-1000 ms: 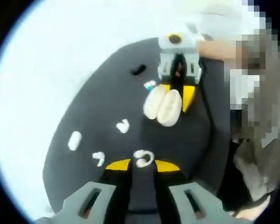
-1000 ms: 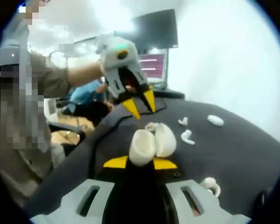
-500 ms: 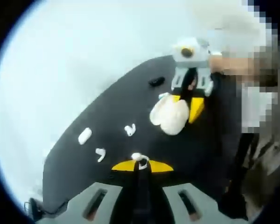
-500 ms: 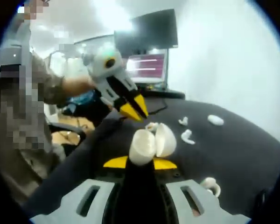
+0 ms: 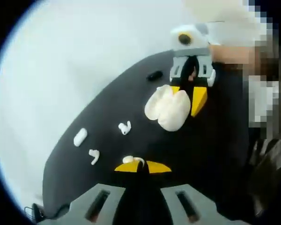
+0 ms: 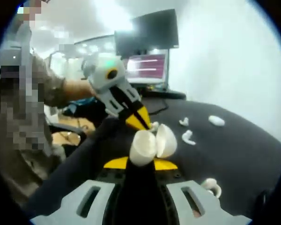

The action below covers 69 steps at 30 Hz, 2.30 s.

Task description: Pick up three earphones and place each one into its charging case using tactile feedback, ensure that each earphone is properly inserted and securely positioned inside the case.

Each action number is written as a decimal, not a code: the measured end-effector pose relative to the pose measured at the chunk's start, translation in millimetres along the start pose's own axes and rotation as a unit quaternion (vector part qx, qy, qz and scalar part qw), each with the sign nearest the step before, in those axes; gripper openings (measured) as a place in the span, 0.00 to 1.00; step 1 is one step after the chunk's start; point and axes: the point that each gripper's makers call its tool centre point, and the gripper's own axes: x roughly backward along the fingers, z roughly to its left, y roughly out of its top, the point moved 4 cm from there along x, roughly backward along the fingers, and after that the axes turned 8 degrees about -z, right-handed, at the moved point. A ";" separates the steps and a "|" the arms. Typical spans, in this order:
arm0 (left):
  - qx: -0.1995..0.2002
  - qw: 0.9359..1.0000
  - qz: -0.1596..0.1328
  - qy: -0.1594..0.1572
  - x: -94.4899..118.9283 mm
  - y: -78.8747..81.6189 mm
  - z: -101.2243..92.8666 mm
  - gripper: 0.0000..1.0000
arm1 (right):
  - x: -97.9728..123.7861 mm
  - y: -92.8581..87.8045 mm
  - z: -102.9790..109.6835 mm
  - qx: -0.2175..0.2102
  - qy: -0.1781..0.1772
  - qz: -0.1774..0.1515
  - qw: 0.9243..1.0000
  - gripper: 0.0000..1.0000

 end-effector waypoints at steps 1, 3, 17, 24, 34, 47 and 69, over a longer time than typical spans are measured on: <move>0.006 1.000 -0.004 -0.002 0.2 -0.2 0.8 0.01 | 0.0 -0.1 -0.4 0.000 0.000 0.000 1.000 0.20; 0.016 1.000 -0.011 -0.009 0.8 -0.7 2.2 0.01 | 0.2 -0.2 -1.0 0.001 -0.001 0.000 1.000 0.20; 0.215 0.947 -0.138 -0.196 21.6 49.5 23.5 0.01 | 0.9 -1.1 -6.9 0.000 0.000 0.000 1.000 0.19; 0.304 0.845 -0.185 -0.399 34.9 91.2 11.5 0.01 | 0.8 -1.4 -6.7 0.002 -0.001 0.001 1.000 0.19; 0.311 0.833 -0.094 -0.448 -6.2 90.5 -3.2 0.01 | -0.1 -0.1 0.5 0.004 -0.002 0.001 1.000 0.19; 0.323 0.830 -0.039 -0.454 -19.9 72.3 -8.4 0.02 | 0.2 -1.3 -0.7 0.005 -0.002 0.001 1.000 0.19; 0.294 0.850 -0.020 -0.437 -19.0 65.5 -7.6 0.02 | 1.0 -3.3 -7.0 0.004 0.000 0.001 1.000 0.19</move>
